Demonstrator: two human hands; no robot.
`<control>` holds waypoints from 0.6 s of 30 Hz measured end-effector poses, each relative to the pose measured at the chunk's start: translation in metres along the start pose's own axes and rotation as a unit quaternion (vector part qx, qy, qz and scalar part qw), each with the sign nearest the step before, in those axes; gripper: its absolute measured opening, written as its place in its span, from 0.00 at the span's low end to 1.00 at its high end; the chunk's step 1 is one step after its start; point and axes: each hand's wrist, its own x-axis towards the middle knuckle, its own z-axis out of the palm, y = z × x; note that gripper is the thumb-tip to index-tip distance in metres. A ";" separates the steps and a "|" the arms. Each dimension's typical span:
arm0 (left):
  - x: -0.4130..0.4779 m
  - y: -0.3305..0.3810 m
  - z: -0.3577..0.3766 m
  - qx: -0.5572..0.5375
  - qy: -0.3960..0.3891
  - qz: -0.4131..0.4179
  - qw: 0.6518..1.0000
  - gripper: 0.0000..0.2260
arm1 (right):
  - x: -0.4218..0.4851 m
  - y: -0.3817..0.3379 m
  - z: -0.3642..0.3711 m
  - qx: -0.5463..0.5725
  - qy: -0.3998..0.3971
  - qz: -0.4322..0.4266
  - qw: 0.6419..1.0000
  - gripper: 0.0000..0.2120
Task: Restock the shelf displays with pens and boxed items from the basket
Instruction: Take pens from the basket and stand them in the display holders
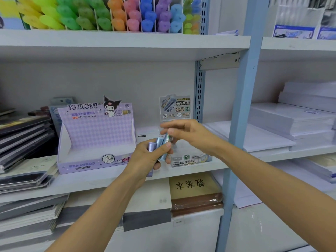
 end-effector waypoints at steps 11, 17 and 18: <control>0.002 0.006 0.017 -0.054 0.008 -0.032 0.998 0.10 | -0.006 0.009 -0.029 0.128 0.090 0.019 0.987 0.09; 0.003 -0.001 0.020 0.061 0.018 -0.009 0.998 0.07 | -0.012 0.031 -0.040 -0.108 0.225 0.035 0.968 0.08; 0.002 -0.003 0.021 0.095 0.009 -0.006 0.995 0.07 | -0.013 0.034 -0.037 -0.127 0.222 0.041 0.966 0.08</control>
